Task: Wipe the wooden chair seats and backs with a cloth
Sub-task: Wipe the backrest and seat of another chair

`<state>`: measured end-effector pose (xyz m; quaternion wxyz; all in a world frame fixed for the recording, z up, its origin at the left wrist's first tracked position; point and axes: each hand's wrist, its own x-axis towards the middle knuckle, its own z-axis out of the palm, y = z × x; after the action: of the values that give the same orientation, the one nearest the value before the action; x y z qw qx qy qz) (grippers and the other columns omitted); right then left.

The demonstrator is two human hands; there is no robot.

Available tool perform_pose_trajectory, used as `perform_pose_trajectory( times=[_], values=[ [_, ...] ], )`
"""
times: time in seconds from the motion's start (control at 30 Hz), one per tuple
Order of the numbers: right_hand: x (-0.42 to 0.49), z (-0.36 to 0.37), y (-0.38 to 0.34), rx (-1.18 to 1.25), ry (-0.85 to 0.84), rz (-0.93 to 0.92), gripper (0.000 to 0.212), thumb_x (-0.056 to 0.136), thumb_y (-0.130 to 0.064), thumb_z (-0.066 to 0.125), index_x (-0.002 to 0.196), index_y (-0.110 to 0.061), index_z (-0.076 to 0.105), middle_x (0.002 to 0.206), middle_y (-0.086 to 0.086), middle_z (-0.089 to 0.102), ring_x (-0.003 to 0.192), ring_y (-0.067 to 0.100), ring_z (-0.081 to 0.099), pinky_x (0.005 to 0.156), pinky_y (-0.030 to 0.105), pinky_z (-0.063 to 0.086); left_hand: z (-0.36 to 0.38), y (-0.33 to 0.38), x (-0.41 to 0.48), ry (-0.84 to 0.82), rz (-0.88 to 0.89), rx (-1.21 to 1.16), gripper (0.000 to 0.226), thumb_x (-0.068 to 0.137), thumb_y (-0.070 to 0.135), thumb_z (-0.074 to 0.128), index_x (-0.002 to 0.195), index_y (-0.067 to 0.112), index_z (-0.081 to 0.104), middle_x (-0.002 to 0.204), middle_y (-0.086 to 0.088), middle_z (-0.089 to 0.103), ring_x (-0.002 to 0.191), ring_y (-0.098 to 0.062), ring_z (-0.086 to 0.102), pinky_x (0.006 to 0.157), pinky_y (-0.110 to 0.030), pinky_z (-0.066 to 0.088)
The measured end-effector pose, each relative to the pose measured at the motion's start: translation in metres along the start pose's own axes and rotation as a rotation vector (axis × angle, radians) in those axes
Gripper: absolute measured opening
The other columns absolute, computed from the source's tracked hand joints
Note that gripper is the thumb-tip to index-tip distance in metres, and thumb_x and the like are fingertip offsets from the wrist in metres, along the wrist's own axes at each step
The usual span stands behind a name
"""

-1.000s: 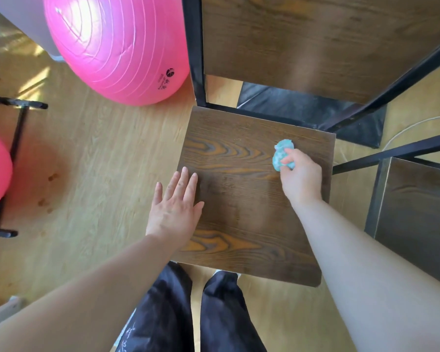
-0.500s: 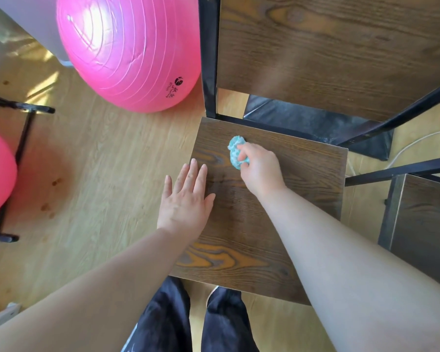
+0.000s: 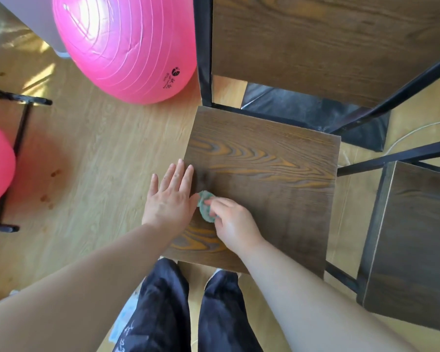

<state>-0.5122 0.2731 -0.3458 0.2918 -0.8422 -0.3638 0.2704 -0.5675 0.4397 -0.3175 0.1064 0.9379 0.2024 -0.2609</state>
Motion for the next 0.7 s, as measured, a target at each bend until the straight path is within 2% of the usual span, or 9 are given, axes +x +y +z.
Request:
perform_pose_trajectory(
  times=[0.1, 0.17, 0.27, 0.3, 0.33, 0.47, 0.57, 0.7],
  values=[
    [-0.011, -0.006, 0.003, 0.079, -0.013, 0.024, 0.013, 0.086, 0.002, 0.062, 0.092, -0.009, 0.066, 0.122, 0.005, 0.068, 0.114, 0.024, 0.062, 0.097, 0.038, 0.052, 0.003, -0.002, -0.011, 0.010, -0.012, 0.006, 0.065, 0.104, 0.048, 0.021, 0.158, 0.021, -0.002, 0.166, -0.001, -0.008, 0.153, -0.019, -0.009, 0.123, -0.049, 0.001],
    [-0.019, -0.016, 0.008, 0.126, 0.052, 0.086, 0.013, 0.086, 0.000, 0.064, 0.093, -0.010, 0.069, 0.122, 0.005, 0.068, 0.113, 0.022, 0.063, 0.097, 0.034, 0.052, 0.005, -0.001, -0.019, 0.018, -0.018, 0.007, 0.065, 0.104, 0.047, 0.024, 0.158, 0.020, 0.000, 0.167, -0.001, -0.006, 0.153, -0.019, -0.006, 0.123, -0.049, 0.002],
    [-0.040, -0.039, 0.022, 0.134, 0.261, 0.194, 0.015, 0.083, 0.001, 0.068, 0.094, -0.009, 0.071, 0.116, 0.002, 0.070, 0.107, 0.012, 0.064, 0.093, 0.006, 0.043, 0.009, 0.005, -0.028, 0.016, -0.007, 0.010, 0.065, 0.104, 0.046, 0.025, 0.158, 0.020, 0.001, 0.167, -0.001, -0.005, 0.153, -0.018, -0.006, 0.123, -0.049, 0.003],
    [-0.048, -0.049, 0.029, 0.109, 0.324, 0.240, 0.019, 0.083, 0.002, 0.068, 0.098, -0.008, 0.072, 0.114, 0.001, 0.070, 0.105, 0.010, 0.064, 0.090, 0.002, 0.040, 0.011, 0.008, -0.030, 0.010, 0.002, 0.004, 0.065, 0.104, 0.046, 0.026, 0.158, 0.020, 0.001, 0.167, -0.001, -0.005, 0.153, -0.018, -0.007, 0.123, -0.049, 0.003],
    [-0.058, -0.057, 0.038, 0.075, 0.376, 0.293, 0.022, 0.083, 0.001, 0.068, 0.102, -0.008, 0.072, 0.114, 0.000, 0.070, 0.104, 0.010, 0.064, 0.088, 0.002, 0.041, 0.013, 0.011, -0.032, 0.003, 0.014, 0.001, 0.065, 0.104, 0.046, 0.025, 0.158, 0.020, 0.000, 0.167, -0.001, -0.006, 0.153, -0.018, -0.008, 0.123, -0.048, 0.002],
    [-0.095, -0.081, 0.078, -0.026, 0.531, 0.530, 0.035, 0.085, 0.001, 0.065, 0.119, -0.007, 0.069, 0.115, 0.007, 0.071, 0.102, 0.023, 0.067, 0.092, 0.024, 0.050, 0.023, 0.019, -0.035, -0.003, 0.074, 0.036, 0.065, 0.104, 0.045, 0.025, 0.158, 0.020, -0.002, 0.166, -0.001, -0.009, 0.152, -0.018, -0.011, 0.123, -0.047, 0.002],
    [-0.112, -0.076, 0.092, -0.050, 0.530, 0.625, 0.033, 0.087, 0.001, 0.065, 0.120, -0.005, 0.067, 0.120, 0.008, 0.069, 0.110, 0.023, 0.065, 0.096, 0.025, 0.046, 0.030, 0.012, -0.035, 0.012, 0.098, 0.064, 0.065, 0.104, 0.045, 0.026, 0.158, 0.020, -0.001, 0.166, -0.001, -0.007, 0.153, -0.018, -0.010, 0.123, -0.048, 0.002],
    [-0.108, -0.056, 0.078, -0.060, 0.519, 0.602, 0.027, 0.086, 0.002, 0.066, 0.112, -0.004, 0.068, 0.119, 0.009, 0.069, 0.114, 0.025, 0.063, 0.096, 0.022, 0.043, 0.032, -0.011, -0.037, 0.010, 0.099, 0.074, 0.066, 0.104, 0.044, 0.028, 0.158, 0.019, 0.000, 0.167, -0.001, -0.006, 0.153, -0.018, -0.008, 0.123, -0.048, 0.003]
  ],
)
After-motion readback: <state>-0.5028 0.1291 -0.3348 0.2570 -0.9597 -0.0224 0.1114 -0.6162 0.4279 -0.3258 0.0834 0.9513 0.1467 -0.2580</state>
